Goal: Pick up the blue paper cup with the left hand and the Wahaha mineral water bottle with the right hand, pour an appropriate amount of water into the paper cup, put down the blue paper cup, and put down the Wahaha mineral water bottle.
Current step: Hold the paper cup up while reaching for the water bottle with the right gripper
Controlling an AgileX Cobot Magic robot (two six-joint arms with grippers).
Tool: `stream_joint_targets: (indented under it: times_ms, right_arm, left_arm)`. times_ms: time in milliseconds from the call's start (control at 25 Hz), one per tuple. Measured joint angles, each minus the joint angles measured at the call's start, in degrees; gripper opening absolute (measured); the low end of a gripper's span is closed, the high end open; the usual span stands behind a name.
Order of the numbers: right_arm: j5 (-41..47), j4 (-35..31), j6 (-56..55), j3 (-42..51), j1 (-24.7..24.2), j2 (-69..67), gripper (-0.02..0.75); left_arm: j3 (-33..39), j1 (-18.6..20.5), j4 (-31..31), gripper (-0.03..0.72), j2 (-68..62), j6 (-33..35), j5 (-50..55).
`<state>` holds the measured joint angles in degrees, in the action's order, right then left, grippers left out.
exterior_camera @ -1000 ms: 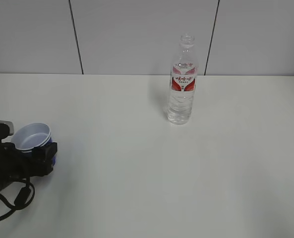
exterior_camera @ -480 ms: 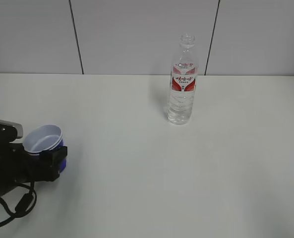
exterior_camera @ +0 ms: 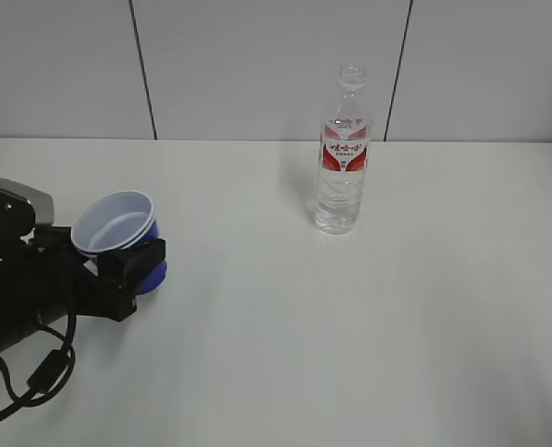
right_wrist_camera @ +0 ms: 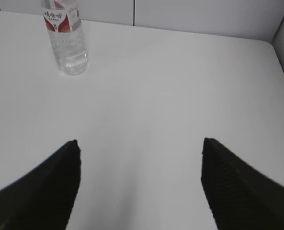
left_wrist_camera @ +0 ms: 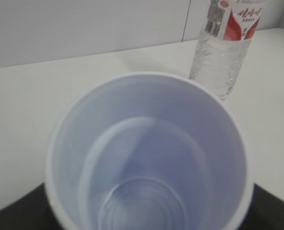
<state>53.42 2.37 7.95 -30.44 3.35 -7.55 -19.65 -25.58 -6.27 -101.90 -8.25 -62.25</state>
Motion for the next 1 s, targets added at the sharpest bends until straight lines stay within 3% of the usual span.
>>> stream_joint_targets:
  times_ms: [400,680,1000]
  right_arm:
    - [-33.6,-1.9,0.0,0.0,0.0,-19.1,0.587]
    - [-45.2,-7.3,-0.1,1.1,0.0,-33.0,0.587]
    - [-62.4,-6.2,-0.2,4.0,0.4,-48.9,0.587]
  left_arm:
    - [0.2,-0.5,-2.4,0.520,7.5,-2.4,8.7]
    - [0.3,-0.5,-3.0,0.520,7.7,-3.1,9.4]
    - [0.3,-0.5,-3.3,0.520,7.7,-3.1,9.4]
